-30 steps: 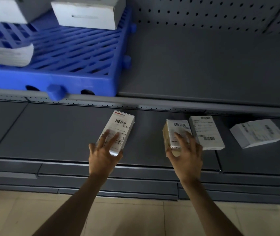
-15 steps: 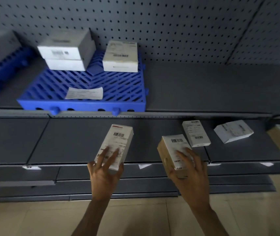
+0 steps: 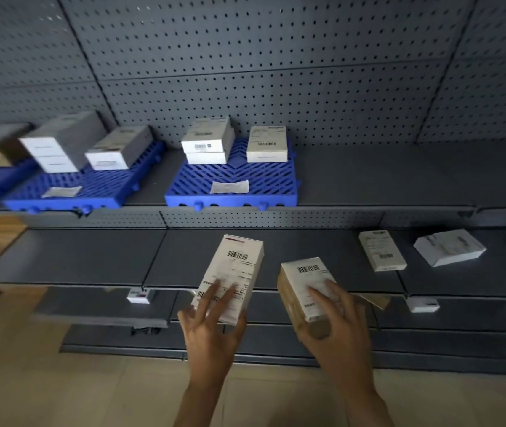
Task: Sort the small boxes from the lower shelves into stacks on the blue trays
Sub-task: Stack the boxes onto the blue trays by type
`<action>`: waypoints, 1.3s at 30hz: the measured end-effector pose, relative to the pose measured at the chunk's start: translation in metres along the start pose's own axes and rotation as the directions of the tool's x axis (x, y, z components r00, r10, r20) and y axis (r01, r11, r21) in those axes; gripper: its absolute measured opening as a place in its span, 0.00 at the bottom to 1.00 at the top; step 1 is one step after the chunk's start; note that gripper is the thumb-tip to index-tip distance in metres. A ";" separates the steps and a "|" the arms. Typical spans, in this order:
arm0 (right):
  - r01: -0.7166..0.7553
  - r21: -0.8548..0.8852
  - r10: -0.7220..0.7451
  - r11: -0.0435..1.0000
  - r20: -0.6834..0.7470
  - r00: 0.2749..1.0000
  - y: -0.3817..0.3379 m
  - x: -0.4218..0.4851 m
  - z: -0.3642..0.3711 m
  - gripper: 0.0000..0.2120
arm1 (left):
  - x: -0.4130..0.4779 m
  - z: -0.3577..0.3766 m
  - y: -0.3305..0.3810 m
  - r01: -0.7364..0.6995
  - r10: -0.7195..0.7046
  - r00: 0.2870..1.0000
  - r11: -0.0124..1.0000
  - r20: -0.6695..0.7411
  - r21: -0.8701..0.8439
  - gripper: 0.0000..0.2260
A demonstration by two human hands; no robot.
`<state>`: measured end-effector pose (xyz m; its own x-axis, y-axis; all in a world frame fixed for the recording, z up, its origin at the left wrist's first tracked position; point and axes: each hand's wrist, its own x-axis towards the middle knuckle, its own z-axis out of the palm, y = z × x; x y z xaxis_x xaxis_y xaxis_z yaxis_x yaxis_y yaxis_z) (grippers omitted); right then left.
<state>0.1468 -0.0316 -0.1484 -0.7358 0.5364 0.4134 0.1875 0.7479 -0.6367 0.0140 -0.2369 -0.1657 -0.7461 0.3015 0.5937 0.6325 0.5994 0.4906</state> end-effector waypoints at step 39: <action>0.197 0.016 -0.193 0.980 -0.139 0.971 -0.302 0.132 0.112 0.29 | 0.278 -0.205 -0.194 -0.076 0.064 0.968 0.996 -0.243 -0.039 0.19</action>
<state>-0.0798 -0.2306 0.0261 -0.6601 0.4314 0.6149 0.0283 0.8323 -0.5536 -0.2738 -0.4210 0.0349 -0.6309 0.1502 0.7612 0.6952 0.5450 0.4686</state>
